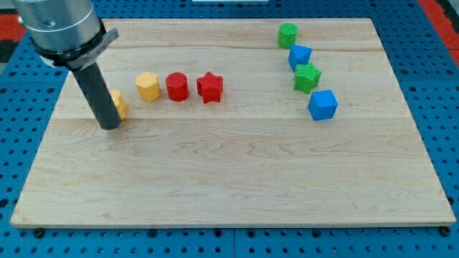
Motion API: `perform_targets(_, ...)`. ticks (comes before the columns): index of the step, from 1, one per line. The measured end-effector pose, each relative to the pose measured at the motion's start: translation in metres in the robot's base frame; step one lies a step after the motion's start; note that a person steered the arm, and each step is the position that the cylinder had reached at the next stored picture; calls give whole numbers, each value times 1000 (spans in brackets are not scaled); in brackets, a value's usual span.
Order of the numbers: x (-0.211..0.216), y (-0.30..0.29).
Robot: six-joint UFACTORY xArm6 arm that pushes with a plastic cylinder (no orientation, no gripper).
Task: Push the yellow heart slightly up
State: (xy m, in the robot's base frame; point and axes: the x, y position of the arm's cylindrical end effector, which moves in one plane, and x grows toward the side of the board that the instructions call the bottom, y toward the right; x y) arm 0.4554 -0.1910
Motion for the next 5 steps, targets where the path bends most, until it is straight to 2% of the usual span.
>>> perform_targets(3, -52, -15)
perform_targets(5, -15, -16)
